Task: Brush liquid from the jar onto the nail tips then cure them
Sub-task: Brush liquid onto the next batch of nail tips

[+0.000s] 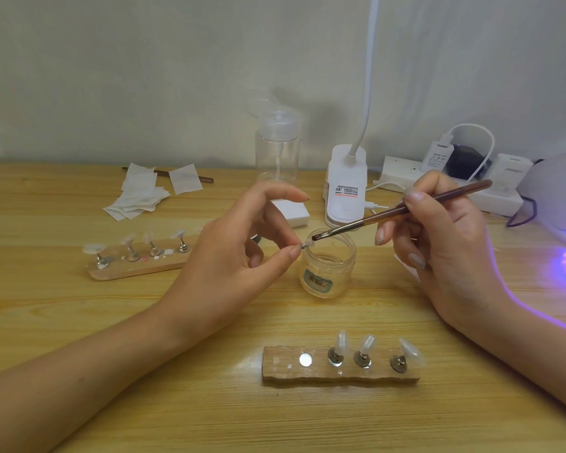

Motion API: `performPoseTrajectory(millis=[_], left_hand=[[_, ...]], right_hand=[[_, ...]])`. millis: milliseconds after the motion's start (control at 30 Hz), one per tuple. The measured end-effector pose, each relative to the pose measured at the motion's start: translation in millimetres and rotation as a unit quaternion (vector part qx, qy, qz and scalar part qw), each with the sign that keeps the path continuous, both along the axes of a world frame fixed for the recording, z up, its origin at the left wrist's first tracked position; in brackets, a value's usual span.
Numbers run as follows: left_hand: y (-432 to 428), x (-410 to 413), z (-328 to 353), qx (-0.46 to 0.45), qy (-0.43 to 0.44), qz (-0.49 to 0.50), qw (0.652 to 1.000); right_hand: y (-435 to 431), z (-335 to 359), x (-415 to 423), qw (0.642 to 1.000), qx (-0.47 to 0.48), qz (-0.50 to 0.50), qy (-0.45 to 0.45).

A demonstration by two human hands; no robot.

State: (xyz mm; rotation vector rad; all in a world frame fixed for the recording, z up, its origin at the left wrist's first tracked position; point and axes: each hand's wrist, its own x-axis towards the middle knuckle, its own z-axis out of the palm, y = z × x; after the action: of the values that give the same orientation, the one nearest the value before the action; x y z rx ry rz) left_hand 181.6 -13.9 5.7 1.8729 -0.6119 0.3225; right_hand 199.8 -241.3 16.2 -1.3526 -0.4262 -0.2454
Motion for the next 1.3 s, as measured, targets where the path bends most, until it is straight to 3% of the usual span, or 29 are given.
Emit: performPoseTrajectory(millis=[333, 600, 1100, 1300], left_hand=[[-0.2, -0.3, 0.6, 0.007, -0.006, 0.003, 1.0], [-0.5, -0.8, 1.1, 0.012, -0.011, 0.007, 1.0], [0.8, 0.1, 0.5, 0.014, -0.013, 0.007, 1.0], [-0.8, -1.6, 2.2, 0.018, -0.016, 0.007, 1.0]], right_hand=[[1.0, -1.0, -1.3, 0.999, -0.041, -0.017, 0.014], [0.5, 0.3, -1.3, 1.0, -0.011, -0.003, -0.023], [1.6, -0.3, -2.3, 0.998, -0.046, -0.03, 0.003], [0.3, 2.1, -2.8, 1.0, -0.015, -0.006, -0.006]])
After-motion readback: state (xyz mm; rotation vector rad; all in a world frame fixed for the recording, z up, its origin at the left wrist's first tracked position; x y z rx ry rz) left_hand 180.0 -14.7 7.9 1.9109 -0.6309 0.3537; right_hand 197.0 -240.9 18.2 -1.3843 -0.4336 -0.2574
